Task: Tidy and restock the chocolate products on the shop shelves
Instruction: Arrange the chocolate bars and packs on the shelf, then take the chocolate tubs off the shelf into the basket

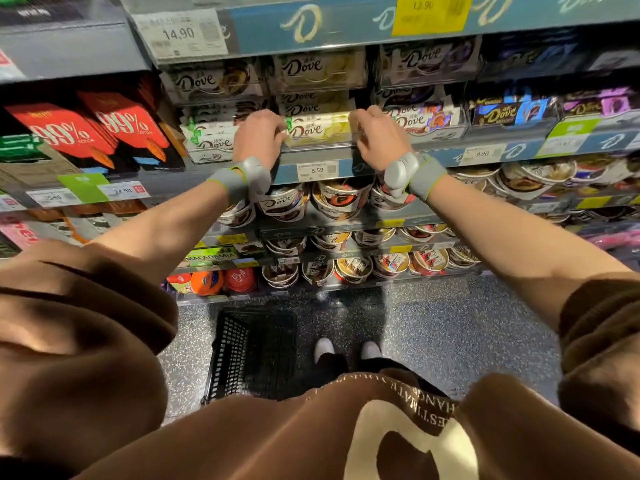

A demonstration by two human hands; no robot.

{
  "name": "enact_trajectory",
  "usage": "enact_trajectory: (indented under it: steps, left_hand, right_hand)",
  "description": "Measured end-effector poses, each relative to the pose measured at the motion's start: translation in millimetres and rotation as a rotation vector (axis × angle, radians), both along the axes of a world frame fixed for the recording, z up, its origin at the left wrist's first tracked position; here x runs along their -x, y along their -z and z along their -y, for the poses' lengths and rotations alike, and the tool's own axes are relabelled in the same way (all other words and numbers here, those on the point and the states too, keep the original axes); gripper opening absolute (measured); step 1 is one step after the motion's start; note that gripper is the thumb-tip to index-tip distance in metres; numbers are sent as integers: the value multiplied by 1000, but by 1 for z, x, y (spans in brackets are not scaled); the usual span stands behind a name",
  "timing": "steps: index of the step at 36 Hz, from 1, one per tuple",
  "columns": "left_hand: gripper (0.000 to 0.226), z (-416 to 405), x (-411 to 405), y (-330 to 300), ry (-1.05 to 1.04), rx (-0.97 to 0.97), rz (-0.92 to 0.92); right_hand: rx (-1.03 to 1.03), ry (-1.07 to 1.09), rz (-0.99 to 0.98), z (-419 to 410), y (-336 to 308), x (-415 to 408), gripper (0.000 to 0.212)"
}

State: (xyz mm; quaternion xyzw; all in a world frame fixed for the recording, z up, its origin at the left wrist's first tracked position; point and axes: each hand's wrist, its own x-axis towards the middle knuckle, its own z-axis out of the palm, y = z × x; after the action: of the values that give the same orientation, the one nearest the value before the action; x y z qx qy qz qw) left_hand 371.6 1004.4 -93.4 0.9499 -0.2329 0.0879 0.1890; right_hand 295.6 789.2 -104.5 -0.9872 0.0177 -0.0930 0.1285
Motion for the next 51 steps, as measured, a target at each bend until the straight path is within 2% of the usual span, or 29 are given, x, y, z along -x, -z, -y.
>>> enact_trajectory:
  steps: [7, 11, 14, 18, 22, 24, 26, 28, 34, 38, 44, 51]
  left_hand:
    - [20, -7, 3, 11, 47, 64, 30]
    - [28, -13, 12, 17, 57, 141, 90]
    - [24, -20, 32, 24, 13, 192, 83]
    - [21, -30, 66, 47, -79, 195, -4]
    - [25, -38, 94, 75, -247, 170, -137]
    - [35, -42, 102, 93, -268, 131, -214]
    - [34, -46, 107, 107, -289, 116, -263]
    - [22, -48, 110, 124, -320, 129, -250]
    - [19, -52, 104, 158, -325, 95, -231]
    - [21, -59, 84, 210, -301, 106, -137]
    - [26, -68, 67, 254, -181, 135, 38]
    - [31, -73, 38, 293, -117, 190, 317]
  right_hand:
    - [-18, 0, 75, -6, 13, 18, 48]
    - [-69, 23, 218, -14, 20, 34, 31]
    - [-109, 21, 241, -18, 27, 49, 22]
    - [-193, -9, 179, -20, 47, 68, 21]
    - [-373, 42, 38, -28, 70, 87, 16]
    - [-374, -6, 13, -29, 89, 97, 16]
    - [-364, 20, -35, -31, 103, 104, 15]
    - [-358, 26, -45, -36, 124, 106, 12]
    - [-350, -12, -109, -46, 163, 105, 10]
    - [-332, -68, -54, -58, 221, 80, 10]
    - [-289, -150, 32, -73, 272, 57, 17]
    - [-290, -239, 294, -67, 320, 31, 13]
